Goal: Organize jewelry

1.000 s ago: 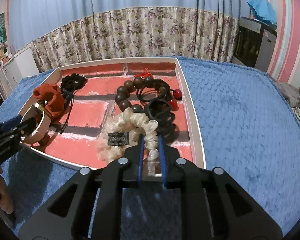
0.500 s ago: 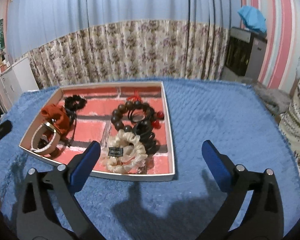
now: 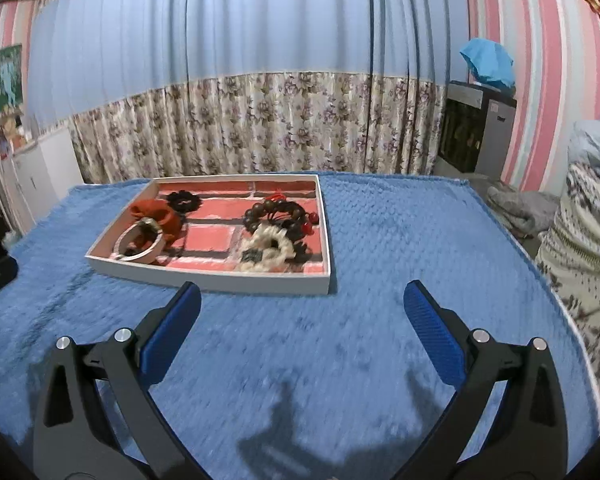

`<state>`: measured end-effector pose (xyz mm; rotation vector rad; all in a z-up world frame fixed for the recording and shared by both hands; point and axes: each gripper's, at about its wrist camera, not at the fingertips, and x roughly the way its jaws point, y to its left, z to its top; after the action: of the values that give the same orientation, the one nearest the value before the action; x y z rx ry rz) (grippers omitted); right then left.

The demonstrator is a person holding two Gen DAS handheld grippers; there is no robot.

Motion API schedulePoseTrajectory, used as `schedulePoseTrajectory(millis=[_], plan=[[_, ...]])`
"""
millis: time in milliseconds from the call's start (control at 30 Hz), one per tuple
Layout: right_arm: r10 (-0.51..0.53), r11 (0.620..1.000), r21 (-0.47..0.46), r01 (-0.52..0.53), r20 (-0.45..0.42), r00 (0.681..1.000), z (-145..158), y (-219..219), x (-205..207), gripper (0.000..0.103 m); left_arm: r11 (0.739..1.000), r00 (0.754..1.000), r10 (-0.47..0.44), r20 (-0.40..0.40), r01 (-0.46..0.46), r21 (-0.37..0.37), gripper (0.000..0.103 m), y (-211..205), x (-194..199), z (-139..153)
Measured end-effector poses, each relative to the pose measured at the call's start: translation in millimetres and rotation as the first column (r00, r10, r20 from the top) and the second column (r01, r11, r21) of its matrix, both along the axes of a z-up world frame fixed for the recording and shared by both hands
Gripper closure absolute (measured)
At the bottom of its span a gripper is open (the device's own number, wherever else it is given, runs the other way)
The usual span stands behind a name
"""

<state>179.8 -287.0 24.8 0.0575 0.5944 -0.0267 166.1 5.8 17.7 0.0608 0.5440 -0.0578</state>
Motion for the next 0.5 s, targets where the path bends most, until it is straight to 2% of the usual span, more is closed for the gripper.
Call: schedulePoseTrajectory(millis=[267, 500], plan=[[-0.046, 0.998, -0.042, 0.048, 0.058, 0.997, 5, 1, -63, 0.004, 0.998, 0.998, 0.043, 0.05, -0.041, -0.036, 0.005, 1, -59, 1], [-0.036, 0.995, -0.091, 0.043, 0.074, 0.997, -1, 13, -97, 0.004, 0.996, 0.998, 0.056, 0.034, -0.053, -0.068, 0.005, 11, -80, -4]])
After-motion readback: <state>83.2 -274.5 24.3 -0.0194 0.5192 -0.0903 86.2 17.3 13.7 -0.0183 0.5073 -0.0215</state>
